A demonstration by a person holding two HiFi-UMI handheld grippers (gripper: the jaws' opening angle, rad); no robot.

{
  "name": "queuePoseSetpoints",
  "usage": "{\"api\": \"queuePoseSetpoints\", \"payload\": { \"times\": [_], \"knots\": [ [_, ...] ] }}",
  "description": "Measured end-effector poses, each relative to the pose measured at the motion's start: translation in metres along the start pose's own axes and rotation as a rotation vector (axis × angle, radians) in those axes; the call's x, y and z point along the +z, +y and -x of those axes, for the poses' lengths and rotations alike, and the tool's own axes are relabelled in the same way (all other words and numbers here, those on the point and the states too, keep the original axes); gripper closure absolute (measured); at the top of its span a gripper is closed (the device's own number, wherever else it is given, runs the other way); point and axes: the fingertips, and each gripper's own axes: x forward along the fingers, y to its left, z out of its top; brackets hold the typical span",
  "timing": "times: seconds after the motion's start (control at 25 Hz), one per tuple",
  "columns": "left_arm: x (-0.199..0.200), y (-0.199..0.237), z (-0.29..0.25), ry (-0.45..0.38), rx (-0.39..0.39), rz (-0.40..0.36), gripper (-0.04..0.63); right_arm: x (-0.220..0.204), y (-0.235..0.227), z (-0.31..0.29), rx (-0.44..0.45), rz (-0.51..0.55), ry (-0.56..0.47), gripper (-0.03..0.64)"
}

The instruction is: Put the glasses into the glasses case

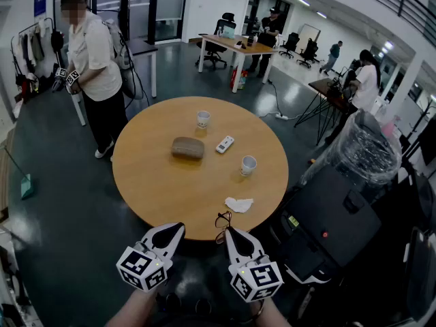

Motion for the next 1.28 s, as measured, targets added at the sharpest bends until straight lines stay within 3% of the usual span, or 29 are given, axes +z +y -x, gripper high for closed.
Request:
{"api": "queuePoseSetpoints", "payload": {
  "times": [0.8,1.28],
  "knots": [
    [-0.001,0.009,0.011,-0.022,0.041,0.017,0.589,-0.007,0.009,-0.007,0.034,-0.011,0.014,0.624],
    [-0.004,0.039,0.026,0.004,0.004,0.050,0.589,-0.006,0.029,-0.034,0.025,-0.036,0.020,0.624]
  ]
}}
